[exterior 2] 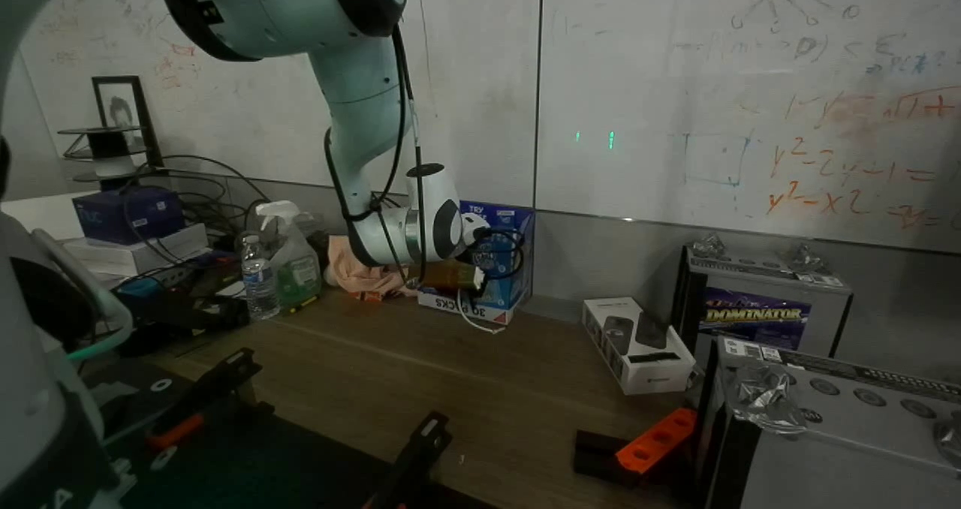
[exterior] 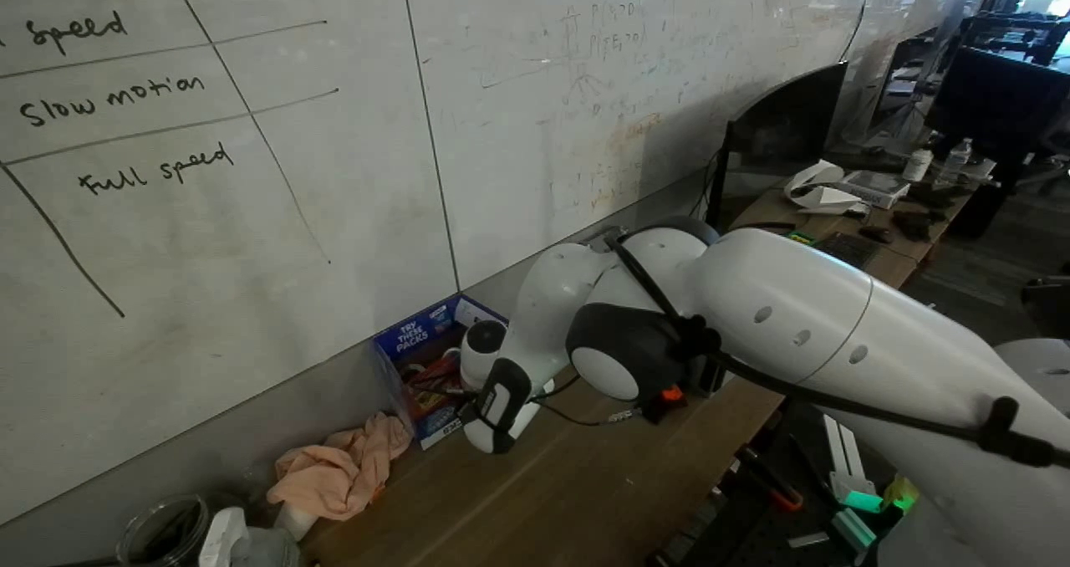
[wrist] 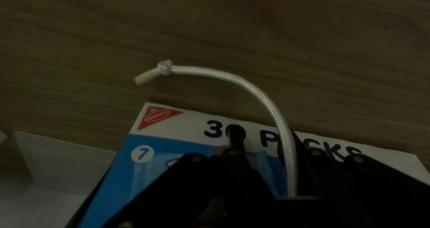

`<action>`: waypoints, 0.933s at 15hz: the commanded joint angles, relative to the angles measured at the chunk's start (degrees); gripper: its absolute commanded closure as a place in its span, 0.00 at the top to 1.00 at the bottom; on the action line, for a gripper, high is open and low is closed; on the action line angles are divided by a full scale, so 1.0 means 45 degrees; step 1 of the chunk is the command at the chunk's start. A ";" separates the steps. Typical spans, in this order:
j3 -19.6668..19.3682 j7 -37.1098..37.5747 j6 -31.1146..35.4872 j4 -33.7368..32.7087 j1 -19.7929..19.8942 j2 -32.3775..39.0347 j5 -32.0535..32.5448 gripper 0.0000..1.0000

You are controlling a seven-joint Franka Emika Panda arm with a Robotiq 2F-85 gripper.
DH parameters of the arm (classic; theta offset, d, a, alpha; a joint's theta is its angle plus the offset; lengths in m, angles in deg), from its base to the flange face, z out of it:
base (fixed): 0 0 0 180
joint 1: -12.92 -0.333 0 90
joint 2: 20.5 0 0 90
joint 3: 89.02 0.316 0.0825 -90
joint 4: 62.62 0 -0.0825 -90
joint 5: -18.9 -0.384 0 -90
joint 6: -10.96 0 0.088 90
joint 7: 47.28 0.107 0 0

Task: Put the ropes in the box one at a time

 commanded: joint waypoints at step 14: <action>-0.1901 0.0398 -0.5457 0.0539 -0.1605 -0.3841 0.3208 0.07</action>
